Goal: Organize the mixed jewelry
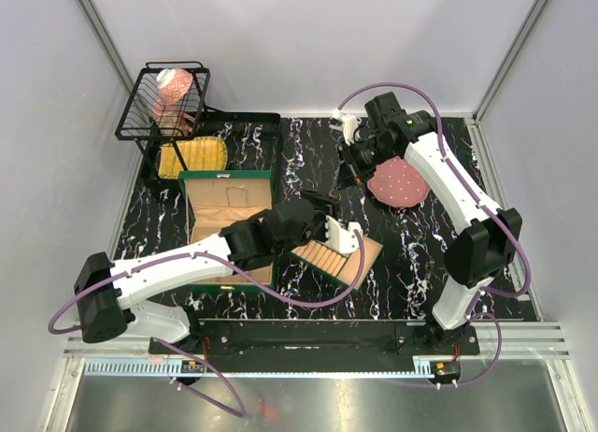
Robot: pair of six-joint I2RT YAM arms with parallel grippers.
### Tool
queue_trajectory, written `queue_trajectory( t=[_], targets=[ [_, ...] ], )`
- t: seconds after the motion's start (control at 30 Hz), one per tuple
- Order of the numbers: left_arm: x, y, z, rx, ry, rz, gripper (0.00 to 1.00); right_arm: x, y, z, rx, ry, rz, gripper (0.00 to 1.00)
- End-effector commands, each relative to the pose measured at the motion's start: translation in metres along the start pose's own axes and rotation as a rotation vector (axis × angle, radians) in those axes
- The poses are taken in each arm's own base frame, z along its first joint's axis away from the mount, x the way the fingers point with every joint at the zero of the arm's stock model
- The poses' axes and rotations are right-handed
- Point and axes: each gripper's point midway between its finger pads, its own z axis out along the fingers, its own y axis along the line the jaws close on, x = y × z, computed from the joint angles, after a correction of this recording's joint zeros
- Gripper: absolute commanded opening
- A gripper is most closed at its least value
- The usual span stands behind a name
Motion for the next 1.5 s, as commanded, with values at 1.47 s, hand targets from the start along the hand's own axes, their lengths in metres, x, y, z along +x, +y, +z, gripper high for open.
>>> queue_trajectory(
  t=[1.47],
  targets=[
    [-0.032,0.128,0.001,0.378,-0.446,-1.583,0.47,-0.087,-0.011,-0.064,0.463,-0.476,-0.169,0.0]
  ],
)
